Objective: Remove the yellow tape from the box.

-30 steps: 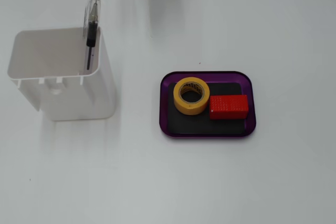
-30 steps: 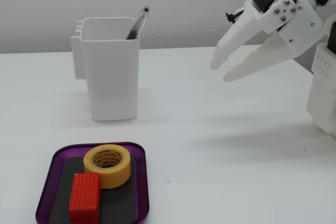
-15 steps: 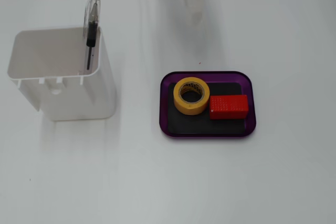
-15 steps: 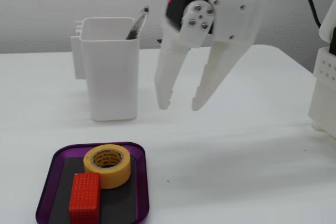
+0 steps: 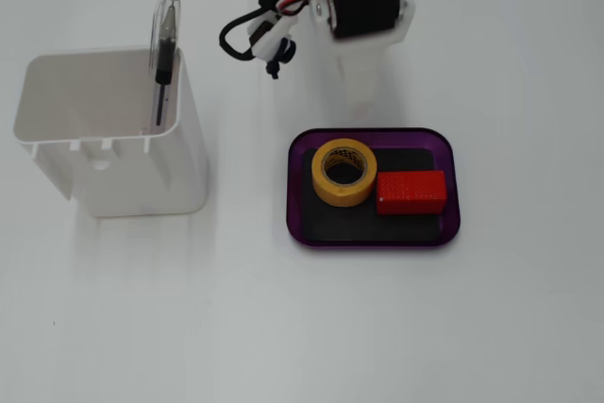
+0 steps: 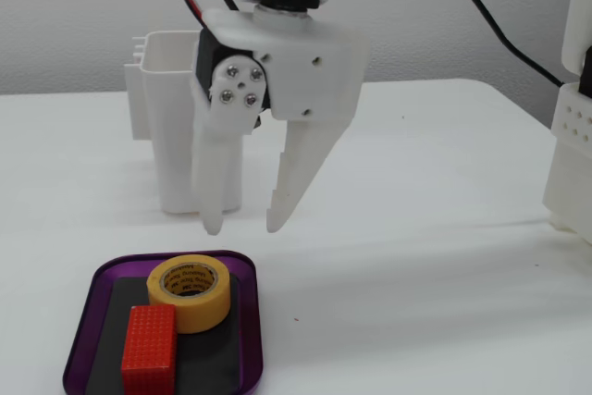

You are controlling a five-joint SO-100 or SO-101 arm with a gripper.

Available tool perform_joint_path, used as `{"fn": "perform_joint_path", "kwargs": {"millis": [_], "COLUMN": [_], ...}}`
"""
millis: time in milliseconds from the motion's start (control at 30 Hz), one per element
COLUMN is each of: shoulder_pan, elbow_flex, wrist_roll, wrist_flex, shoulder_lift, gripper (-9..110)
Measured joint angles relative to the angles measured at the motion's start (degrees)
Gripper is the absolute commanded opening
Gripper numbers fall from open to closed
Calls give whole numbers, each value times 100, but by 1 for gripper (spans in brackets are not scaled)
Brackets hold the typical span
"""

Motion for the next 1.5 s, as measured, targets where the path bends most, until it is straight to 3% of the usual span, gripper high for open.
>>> {"fn": "perform_joint_path", "kwargs": {"millis": [1100, 1500], "shoulder_pan": [0, 9], "elbow_flex": [-44, -44], "wrist_roll": [9, 18], "wrist_flex": [-923, -1002], "shoulder_lift": [-1020, -1020], "gripper": [11, -1]}}
